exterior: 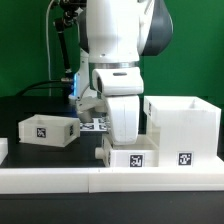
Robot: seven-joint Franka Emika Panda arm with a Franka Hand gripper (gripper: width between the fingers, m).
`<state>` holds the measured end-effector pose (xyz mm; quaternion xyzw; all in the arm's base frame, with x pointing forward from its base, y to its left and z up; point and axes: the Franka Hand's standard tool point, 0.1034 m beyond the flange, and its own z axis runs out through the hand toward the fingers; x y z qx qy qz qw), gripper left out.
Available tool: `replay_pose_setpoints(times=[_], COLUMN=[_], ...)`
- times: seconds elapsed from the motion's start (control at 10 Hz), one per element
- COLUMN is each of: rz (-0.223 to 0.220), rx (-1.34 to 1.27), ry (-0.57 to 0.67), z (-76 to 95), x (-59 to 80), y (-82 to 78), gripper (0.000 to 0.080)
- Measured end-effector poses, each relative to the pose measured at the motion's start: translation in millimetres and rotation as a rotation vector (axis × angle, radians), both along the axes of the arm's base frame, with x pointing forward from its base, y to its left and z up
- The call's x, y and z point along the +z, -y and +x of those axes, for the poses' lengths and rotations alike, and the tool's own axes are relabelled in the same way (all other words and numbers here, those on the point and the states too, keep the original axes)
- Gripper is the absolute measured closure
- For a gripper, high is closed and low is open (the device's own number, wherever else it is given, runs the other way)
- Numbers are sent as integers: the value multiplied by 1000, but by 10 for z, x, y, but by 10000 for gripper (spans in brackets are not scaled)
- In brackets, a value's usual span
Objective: Assemble drawer
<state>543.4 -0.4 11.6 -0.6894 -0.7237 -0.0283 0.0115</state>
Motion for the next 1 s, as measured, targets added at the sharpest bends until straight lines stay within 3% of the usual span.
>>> replay_pose_setpoints(times=[1.0], rz=[1], rx=[-73], ry=[-9], z=[-19], x=[-27], y=[77], gripper=[758])
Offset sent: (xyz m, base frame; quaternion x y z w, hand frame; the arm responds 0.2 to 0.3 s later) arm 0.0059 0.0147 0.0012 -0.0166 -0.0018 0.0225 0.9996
